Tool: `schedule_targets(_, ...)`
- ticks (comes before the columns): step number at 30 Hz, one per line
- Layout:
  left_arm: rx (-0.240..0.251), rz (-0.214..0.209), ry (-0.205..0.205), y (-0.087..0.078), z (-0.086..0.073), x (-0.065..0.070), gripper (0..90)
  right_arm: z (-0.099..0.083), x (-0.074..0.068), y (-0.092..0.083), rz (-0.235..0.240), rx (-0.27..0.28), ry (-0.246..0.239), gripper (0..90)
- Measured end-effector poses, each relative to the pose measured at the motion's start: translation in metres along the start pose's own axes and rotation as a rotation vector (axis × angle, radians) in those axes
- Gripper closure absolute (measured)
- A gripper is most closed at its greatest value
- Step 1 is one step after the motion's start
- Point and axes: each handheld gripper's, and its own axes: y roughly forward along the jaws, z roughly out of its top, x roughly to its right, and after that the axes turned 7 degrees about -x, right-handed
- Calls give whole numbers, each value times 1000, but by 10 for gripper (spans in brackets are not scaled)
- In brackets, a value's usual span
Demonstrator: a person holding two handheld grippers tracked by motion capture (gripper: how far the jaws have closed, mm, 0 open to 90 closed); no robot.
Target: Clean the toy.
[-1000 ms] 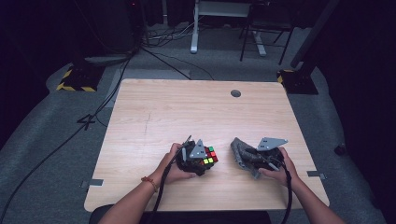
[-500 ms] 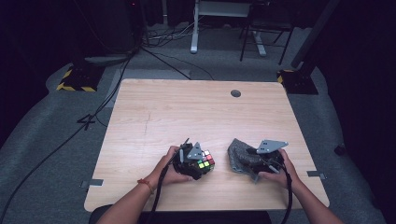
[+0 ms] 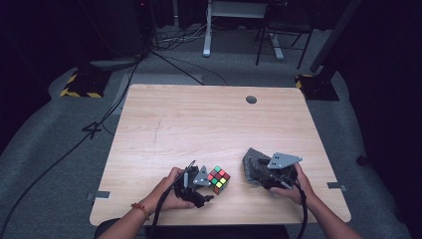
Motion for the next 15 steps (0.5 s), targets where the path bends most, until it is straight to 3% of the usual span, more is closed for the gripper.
schedule_targets(6, 3, -47, 10, -4, -5, 14, 317, 4, -9, 3, 34, -1, -23, 391)
schedule_targets(9, 8, -64, 35, -3, -2, 21, 321, 5, -11, 6, 52, 0, -29, 391)
schedule_targets(15, 13, -71, 41, 0, 5, 24, 276, 8, -18, 10, 93, 0, -56, 387)
